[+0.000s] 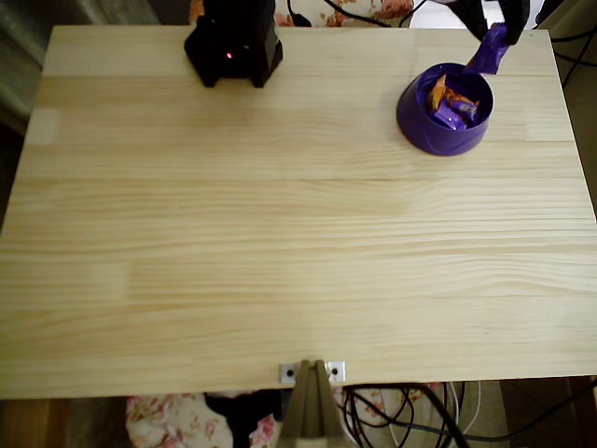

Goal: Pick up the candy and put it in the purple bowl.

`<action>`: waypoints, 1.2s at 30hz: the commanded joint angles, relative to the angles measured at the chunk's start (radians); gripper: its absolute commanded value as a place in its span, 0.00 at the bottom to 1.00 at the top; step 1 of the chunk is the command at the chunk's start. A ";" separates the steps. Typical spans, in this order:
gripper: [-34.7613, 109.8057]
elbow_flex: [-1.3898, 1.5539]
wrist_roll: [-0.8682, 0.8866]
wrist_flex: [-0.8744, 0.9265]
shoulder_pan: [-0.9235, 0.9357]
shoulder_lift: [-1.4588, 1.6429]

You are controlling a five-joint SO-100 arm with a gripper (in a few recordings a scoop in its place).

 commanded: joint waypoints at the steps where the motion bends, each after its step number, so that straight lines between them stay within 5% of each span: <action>1: 0.35 -0.021 0.018 0.003 -0.006 0.110; 18: 0.43 -0.032 0.025 0.005 -0.015 0.098; 21: 0.26 -0.046 0.015 0.008 -0.011 0.092; 25: 0.24 -0.095 0.005 0.054 0.023 0.084; 36: 0.24 -0.244 -0.130 0.295 0.515 0.100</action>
